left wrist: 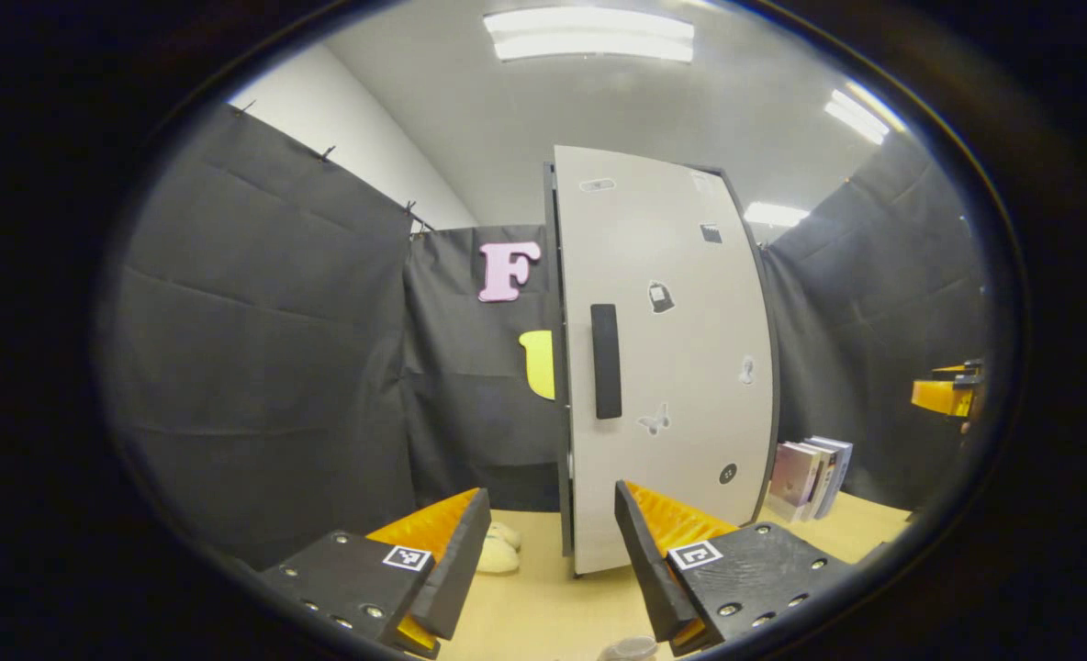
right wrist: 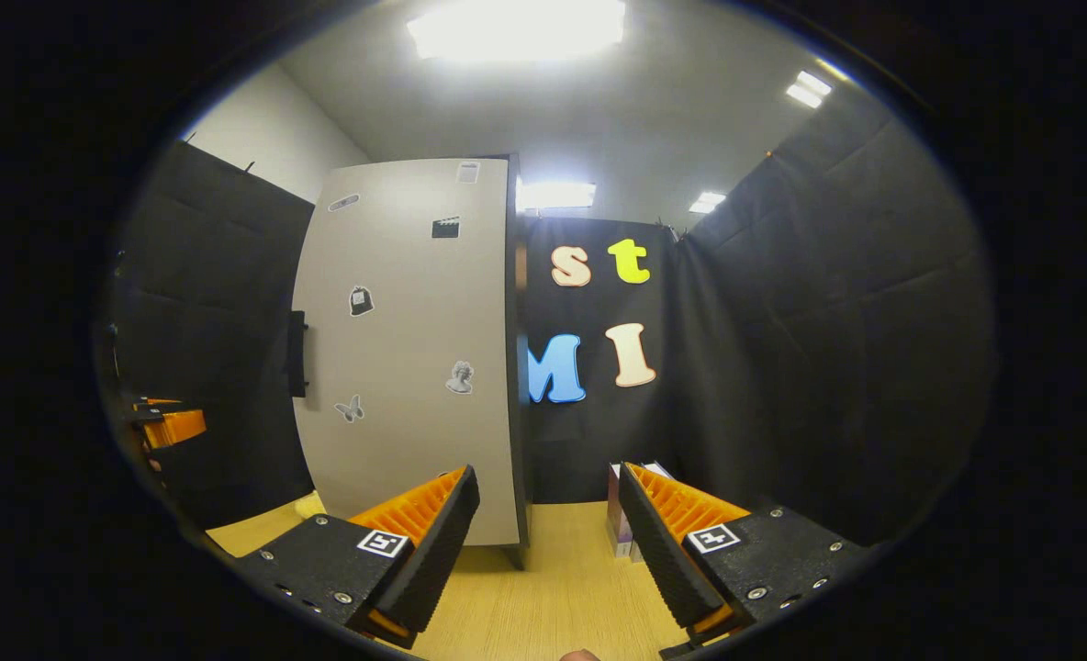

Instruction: Open the cabinet door with the right hand, grasp the bottle in the cabinet with the left hand and place it on the coaster, then close the cabinet door with the right hand.

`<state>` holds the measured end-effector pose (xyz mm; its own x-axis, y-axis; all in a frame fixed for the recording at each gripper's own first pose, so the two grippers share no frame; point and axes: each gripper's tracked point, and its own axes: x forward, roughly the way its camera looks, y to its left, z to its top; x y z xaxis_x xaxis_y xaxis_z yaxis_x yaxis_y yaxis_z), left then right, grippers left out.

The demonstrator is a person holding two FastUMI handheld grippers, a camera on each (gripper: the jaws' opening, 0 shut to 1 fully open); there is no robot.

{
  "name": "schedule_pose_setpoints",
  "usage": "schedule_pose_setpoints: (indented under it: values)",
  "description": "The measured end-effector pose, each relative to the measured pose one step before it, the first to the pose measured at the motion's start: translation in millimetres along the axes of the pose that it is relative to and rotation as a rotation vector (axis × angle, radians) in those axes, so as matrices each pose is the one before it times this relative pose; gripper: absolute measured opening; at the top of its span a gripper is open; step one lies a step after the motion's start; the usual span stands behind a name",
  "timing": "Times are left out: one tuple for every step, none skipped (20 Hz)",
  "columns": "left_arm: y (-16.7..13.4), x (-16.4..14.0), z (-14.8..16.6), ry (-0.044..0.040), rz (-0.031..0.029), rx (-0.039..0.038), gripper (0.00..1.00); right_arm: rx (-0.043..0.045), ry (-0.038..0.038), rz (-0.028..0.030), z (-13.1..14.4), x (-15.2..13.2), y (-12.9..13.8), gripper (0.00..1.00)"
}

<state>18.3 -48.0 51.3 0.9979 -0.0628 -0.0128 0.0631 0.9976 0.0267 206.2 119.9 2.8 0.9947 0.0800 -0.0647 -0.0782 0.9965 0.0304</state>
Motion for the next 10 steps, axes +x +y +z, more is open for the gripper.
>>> schedule_pose_setpoints:
  values:
    - [0.84, -0.54, -0.55, 0.00124, 0.00370, 0.00163, 0.78, 0.00226, -0.00016, 0.00025, 0.50, -0.13, 0.11, 0.94]
    - [1.16, -0.19, -0.36, 0.00113, 0.00378, 0.00283, 0.80, 0.00089, 0.00030, 0.00148, -0.30, -0.15, 0.69, 0.94]
    - [2.00, -1.27, -0.34, 0.00167, 0.00393, 0.00289, 0.81, -0.00054, 0.00064, 0.00002, 0.16, 0.08, 0.06, 0.94]
    - [1.63, 0.37, 0.39, 0.00067, 0.00336, 0.00222, 0.83, -0.00103, 0.00176, 0.00039, -1.28, 0.67, 0.65, 0.94]
    - [1.73, -1.48, 0.63, -0.00069, 0.00163, 0.00096, 0.82, -0.00033, 0.00044, 0.00089, 0.09, -0.32, 0.82, 0.94]
    - [1.15, -0.20, 0.78, -0.00011, 0.00249, 0.00069, 0.81, -0.00041, 0.00139, 0.00127, 0.10, 0.11, 1.28, 0.94]
    - [0.69, -0.59, 0.07, 0.00066, 0.00107, 0.00119, 0.80, -0.00048, 0.00040, 0.00059, 0.30, -0.27, 0.78, 0.94]
    - [0.34, -0.23, 0.88, -0.00116, 0.00058, 0.00112, 0.79, -0.00051, -0.00061, 0.00063, -0.46, -0.15, 0.91, 0.94]
    - [1.49, -0.40, -0.41, -0.00053, -0.00006, 0.00224, 0.78, -0.00117, -0.00110, -0.00009, 0.55, -0.80, 0.43, 0.94]
    - [1.54, -0.40, 0.38, 0.00028, 0.00284, 0.00291, 0.76, -0.00114, 0.00022, -0.00188, -0.15, -0.40, 0.29, 0.94]
